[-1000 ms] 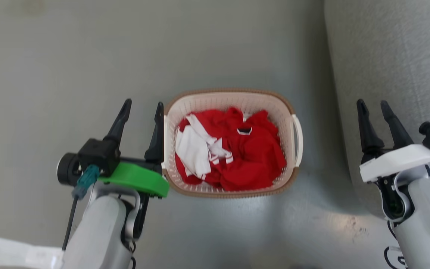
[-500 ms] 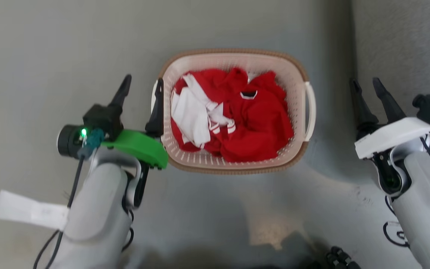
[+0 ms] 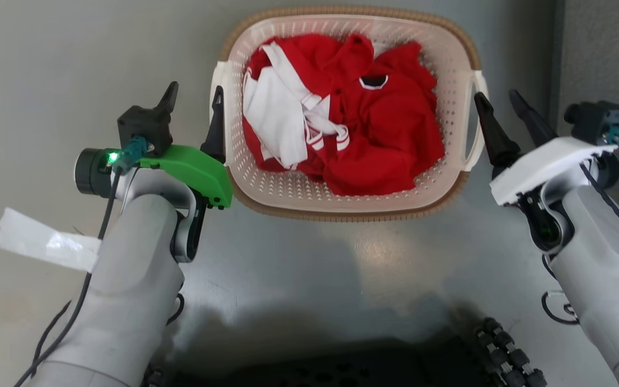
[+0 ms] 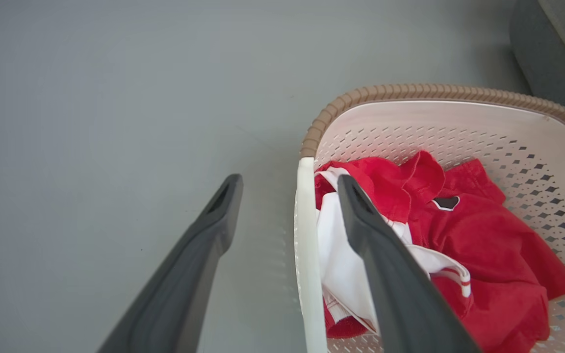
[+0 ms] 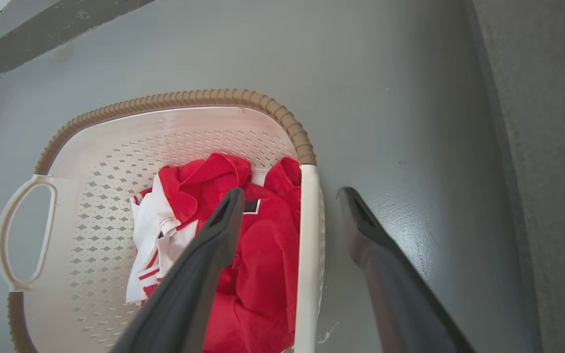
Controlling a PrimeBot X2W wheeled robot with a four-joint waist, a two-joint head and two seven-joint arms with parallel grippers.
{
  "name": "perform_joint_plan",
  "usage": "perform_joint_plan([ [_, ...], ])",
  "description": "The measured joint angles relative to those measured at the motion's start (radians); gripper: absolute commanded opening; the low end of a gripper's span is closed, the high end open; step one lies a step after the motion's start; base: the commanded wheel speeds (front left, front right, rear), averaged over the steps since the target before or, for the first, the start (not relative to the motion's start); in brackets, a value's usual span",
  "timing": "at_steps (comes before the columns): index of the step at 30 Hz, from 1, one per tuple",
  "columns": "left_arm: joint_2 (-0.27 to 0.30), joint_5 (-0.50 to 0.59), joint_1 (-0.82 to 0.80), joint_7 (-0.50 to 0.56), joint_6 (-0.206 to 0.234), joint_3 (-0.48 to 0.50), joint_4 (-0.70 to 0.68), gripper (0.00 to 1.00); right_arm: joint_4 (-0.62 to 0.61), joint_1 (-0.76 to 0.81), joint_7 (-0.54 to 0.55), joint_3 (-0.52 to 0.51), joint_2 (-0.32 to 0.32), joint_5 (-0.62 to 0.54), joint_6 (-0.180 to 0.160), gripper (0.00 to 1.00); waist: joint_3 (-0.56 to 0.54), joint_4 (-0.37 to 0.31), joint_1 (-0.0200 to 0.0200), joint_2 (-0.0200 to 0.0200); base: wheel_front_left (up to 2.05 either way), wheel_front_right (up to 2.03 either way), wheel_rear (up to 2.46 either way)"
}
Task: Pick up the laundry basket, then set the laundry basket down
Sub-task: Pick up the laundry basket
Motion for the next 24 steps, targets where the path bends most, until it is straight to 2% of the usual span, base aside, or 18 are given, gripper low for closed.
perform_joint_plan([
  [12,-0.002,-0.069,-0.100,0.023,-0.027,-0.067,0.144,1.00,0.098,-0.105,0.021,0.101,0.008,0.035,0.000,1.00,0.099,-0.015,0.0000,0.0000,0.00,0.00,0.00],
  [23,-0.003,-0.144,-0.148,0.022,-0.053,-0.109,0.219,1.00,0.153,-0.150,0.021,0.170,0.020,0.086,0.000,1.00,0.123,-0.023,-0.0001,0.0000,0.00,0.00,0.00],
  [24,-0.003,-0.151,-0.153,0.022,-0.053,-0.112,0.224,0.94,0.156,-0.156,0.021,0.175,0.021,0.092,0.000,0.62,0.124,-0.023,-0.0001,0.0000,0.00,0.00,0.00],
])
